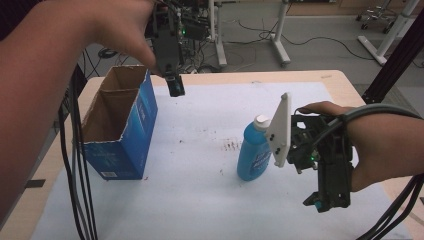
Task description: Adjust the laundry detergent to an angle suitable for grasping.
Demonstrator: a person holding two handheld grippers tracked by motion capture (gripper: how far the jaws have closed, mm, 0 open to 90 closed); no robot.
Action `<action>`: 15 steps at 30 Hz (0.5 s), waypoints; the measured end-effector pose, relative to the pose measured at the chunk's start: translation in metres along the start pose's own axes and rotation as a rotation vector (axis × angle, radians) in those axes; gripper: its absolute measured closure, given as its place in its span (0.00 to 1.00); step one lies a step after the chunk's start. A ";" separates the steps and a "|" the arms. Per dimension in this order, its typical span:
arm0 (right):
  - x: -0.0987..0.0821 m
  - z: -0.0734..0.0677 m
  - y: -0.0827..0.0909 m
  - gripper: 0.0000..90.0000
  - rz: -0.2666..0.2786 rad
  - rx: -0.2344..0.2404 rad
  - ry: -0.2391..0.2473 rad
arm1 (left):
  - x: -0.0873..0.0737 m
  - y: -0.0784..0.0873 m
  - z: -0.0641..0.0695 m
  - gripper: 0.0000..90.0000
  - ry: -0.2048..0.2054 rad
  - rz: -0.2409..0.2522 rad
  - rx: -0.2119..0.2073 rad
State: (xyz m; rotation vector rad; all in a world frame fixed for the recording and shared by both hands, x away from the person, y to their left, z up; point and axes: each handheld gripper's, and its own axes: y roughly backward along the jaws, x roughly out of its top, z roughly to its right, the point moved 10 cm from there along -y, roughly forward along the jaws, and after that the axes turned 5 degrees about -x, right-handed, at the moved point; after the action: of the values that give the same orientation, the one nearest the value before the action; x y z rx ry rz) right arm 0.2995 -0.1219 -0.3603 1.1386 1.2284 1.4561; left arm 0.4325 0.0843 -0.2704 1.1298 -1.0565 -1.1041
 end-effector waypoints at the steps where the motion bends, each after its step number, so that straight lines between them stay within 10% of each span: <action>1: -0.003 0.000 -0.001 0.01 0.004 -0.004 0.001 | 0.001 0.000 0.001 0.02 0.008 0.004 -0.002; 15: -0.036 -0.005 0.005 0.01 -0.023 -0.027 -0.062 | 0.017 -0.014 0.029 0.02 0.091 0.116 -0.039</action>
State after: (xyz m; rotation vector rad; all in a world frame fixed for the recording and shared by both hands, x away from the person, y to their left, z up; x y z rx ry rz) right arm 0.3012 -0.1583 -0.3592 1.1396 1.1724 1.4060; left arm 0.4052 0.0625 -0.2795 1.0642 -1.0123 -0.9700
